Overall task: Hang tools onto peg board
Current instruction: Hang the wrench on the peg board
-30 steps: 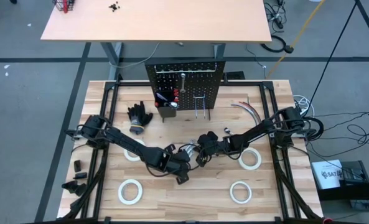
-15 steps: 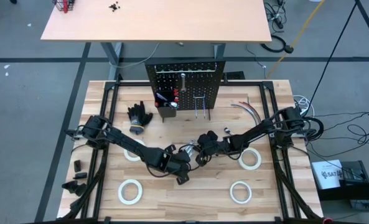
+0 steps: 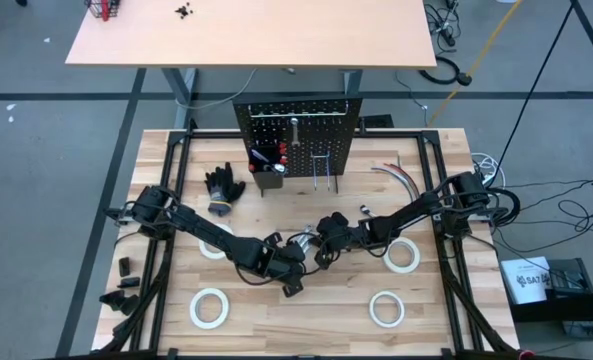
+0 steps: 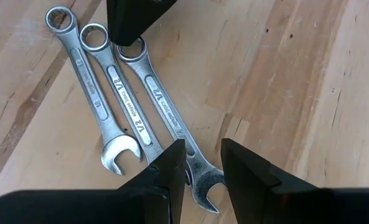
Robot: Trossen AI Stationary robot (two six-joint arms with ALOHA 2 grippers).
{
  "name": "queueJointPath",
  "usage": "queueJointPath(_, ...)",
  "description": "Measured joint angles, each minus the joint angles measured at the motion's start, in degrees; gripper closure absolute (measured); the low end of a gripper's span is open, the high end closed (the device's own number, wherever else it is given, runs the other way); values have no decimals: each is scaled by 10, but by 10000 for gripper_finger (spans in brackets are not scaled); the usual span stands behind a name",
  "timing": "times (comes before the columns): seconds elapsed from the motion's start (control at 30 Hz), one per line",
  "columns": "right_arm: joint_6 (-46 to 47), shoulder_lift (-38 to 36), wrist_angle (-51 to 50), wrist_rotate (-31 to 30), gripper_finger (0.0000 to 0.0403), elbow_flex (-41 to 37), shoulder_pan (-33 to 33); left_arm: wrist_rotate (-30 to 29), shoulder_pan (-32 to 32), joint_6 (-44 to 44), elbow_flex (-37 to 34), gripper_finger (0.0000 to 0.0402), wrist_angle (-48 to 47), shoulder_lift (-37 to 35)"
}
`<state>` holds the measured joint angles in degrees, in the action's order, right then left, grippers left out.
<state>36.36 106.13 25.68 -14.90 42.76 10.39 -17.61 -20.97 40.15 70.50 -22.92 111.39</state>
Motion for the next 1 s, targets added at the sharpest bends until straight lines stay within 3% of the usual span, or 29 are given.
queueJointPath(0.67,33,-2,-50,0,403,1,-2,10,22,-20,0,296,30,0)
queueJointPath(1.0,33,-2,-52,1,403,1,-2,41,43,-15,0,251,31,0)
